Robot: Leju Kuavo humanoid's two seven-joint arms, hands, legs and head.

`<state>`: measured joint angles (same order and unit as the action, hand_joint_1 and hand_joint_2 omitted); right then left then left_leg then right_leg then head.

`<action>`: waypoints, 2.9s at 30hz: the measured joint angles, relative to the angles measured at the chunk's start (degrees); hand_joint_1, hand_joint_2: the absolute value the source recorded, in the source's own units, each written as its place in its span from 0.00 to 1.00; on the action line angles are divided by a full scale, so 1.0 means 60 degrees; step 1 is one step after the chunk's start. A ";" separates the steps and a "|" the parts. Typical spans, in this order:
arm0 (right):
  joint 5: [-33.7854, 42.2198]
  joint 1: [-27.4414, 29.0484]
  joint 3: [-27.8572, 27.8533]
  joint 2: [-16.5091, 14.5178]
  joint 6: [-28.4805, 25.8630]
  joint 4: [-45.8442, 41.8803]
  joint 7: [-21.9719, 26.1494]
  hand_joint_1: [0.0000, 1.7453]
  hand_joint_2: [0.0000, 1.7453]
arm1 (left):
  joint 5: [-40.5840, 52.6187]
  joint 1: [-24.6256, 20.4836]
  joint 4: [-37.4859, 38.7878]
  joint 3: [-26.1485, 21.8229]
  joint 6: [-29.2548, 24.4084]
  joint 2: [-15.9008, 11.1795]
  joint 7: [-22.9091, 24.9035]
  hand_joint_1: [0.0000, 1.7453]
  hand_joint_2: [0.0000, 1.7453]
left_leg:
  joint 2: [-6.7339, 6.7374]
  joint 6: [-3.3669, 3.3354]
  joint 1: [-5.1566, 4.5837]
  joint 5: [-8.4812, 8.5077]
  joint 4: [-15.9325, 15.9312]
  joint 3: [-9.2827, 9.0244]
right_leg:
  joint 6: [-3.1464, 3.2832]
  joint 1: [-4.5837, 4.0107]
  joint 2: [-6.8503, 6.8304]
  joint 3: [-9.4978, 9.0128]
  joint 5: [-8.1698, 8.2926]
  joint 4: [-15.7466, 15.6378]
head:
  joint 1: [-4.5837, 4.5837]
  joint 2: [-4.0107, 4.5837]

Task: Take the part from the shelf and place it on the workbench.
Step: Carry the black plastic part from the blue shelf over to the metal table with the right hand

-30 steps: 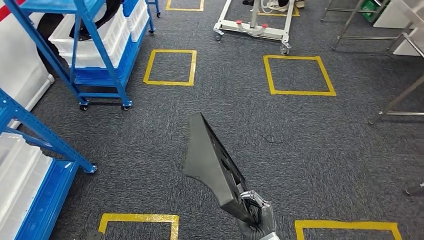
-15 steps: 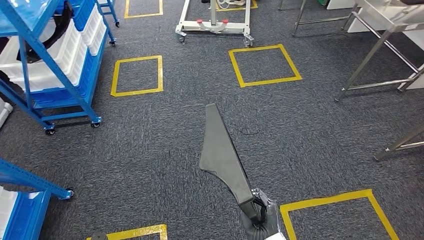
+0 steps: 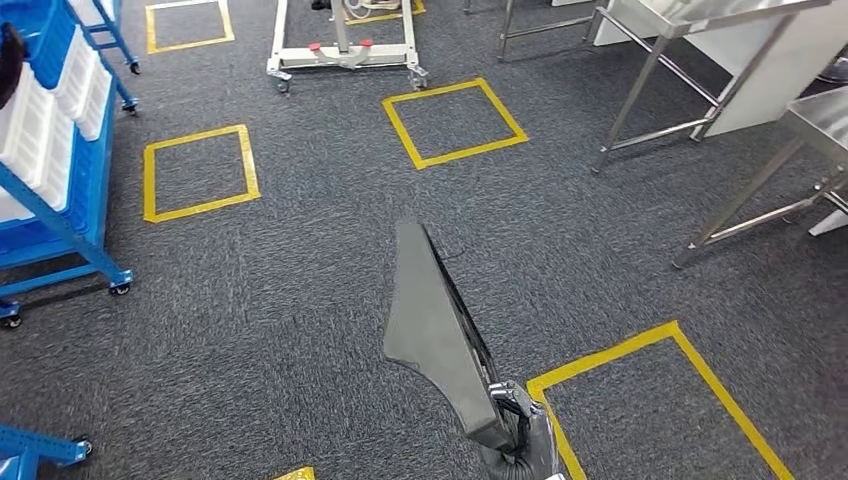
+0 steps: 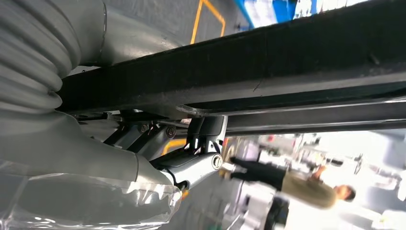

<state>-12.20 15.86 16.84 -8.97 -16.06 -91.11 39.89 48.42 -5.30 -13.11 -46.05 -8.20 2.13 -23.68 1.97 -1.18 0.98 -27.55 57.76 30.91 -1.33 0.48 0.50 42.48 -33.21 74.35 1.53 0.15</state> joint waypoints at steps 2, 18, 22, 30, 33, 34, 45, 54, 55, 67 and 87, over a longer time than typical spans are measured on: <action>0.0035 0.0028 -0.0004 0.0016 -0.0003 0.0001 -0.0001 1.00 1.00 | 0.0069 0.0037 0.0002 -0.0001 0.0017 0.0014 0.0136 0.00 0.00 | 0.0274 0.0020 -0.0003 -0.0030 0.0002 -0.0019 | -0.0013 0.0031 -0.0102 -0.0281 0.0367 -0.0440 | -0.0001 0.0000; -0.0183 0.0164 -0.0049 -0.0013 0.0274 -0.0209 -0.0001 1.00 1.00 | 0.0225 0.0336 0.0007 -0.0160 0.0161 0.0144 0.0586 0.00 0.00 | -0.0404 0.0508 0.0059 -0.0618 0.1753 0.0688 | 0.0523 -0.0037 0.0644 -0.1561 0.1063 -0.2615 | 0.0001 0.0000; -0.0276 0.0167 -0.0061 -0.0048 0.0288 -0.0209 -0.0002 1.00 1.00 | 0.0223 0.0332 0.0007 -0.0181 0.0210 0.0148 0.0598 0.00 0.00 | -0.1141 0.0399 0.0081 -0.0199 0.0287 0.0072 | 0.0311 -0.0017 0.1144 -0.1430 0.1029 -0.2464 | 0.0000 0.0000; -0.0444 0.0162 -0.0074 -0.0061 0.0395 -0.0201 -0.0002 1.00 1.00 | 0.0236 0.0348 0.0007 -0.0233 0.0322 0.0166 0.0555 0.00 0.00 | -0.0073 0.0016 0.0036 -0.0074 0.0072 0.0009 | 0.0022 0.0008 0.0022 -0.0136 -0.0109 -0.0064 | -0.0003 0.0000; -0.0516 0.0166 -0.0078 -0.0061 0.0442 -0.0185 -0.0010 1.00 1.00 | 0.0246 0.0320 0.0007 -0.0249 0.0336 0.0166 0.0441 0.00 0.00 | 0.0326 0.0059 0.0028 -0.0135 0.0073 -0.0053 | 0.0022 0.0043 -0.0191 -0.0539 0.0506 -0.0787 | -0.0005 0.0000; -0.0545 0.0156 -0.0078 -0.0061 0.0451 -0.0184 -0.0014 1.00 1.00 | 0.0246 0.0309 0.0007 -0.0255 0.0343 0.0167 0.0392 0.00 0.00 | 0.0434 0.0095 0.0023 -0.0166 0.0072 -0.0098 | 0.0067 0.0013 -0.0469 -0.0917 0.0766 -0.1484 | -0.0004 0.0000; -0.0719 0.0088 -0.0090 -0.0198 0.0466 -0.0187 -0.0055 1.00 1.00 | 0.0251 0.0264 0.0007 -0.0388 0.0362 0.0185 0.0221 0.00 0.00 | -0.0191 0.0521 0.0016 -0.1342 0.2101 0.0612 | 0.0538 -0.0040 0.0071 -0.1582 0.1109 -0.2752 | 0.0001 0.0000; -0.0741 0.0166 -0.0108 -0.0228 0.0491 -0.0163 -0.0134 1.00 1.00 | 0.0297 0.0309 0.0007 -0.0412 0.0335 0.0187 0.0258 0.00 0.00 | -0.1018 0.0274 0.0031 -0.0126 0.0168 0.0059 | 0.0234 0.0010 0.1260 -0.1383 0.1095 -0.2534 | 0.0002 0.0000; -0.0746 0.0191 -0.0112 -0.0227 0.0487 -0.0152 -0.0136 1.00 1.00 | 0.0297 0.0298 0.0007 -0.0413 0.0333 0.0194 0.0249 0.00 0.00 | -0.0917 0.0219 0.0041 -0.0095 0.0113 0.0039 | 0.0176 0.0009 0.1215 -0.1359 0.1080 -0.2510 | -0.0001 0.0000; -0.1403 0.0232 -0.0118 -0.0222 -0.0165 -0.0073 -0.0217 1.00 1.00 | 0.0416 0.0300 0.0007 -0.0476 0.0426 0.0254 0.0213 0.00 0.00 | -0.0172 0.0189 -0.0018 -0.0172 -0.0013 -0.0128 | 0.0238 -0.0076 -0.0118 -0.1574 0.1003 -0.2592 | -0.0003 0.0000; -0.1595 0.0417 -0.0089 -0.0228 -0.0657 -0.0053 -0.0275 1.00 1.00 | 0.0472 0.0417 0.0011 -0.0539 0.0478 0.0339 0.0199 0.00 0.00 | -0.0295 0.0035 -0.0016 0.0015 -0.0075 0.0095 | 0.0131 -0.0057 0.0004 -0.2439 0.0316 -0.2098 | 0.0003 0.0000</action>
<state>-21.77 18.36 16.31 -10.33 -20.01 -91.43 38.24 51.25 -2.80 -13.05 -49.28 -5.33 4.16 -22.49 0.20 -0.98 0.89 -27.46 57.31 31.48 -0.55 0.14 0.52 27.85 -31.31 61.77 1.55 0.15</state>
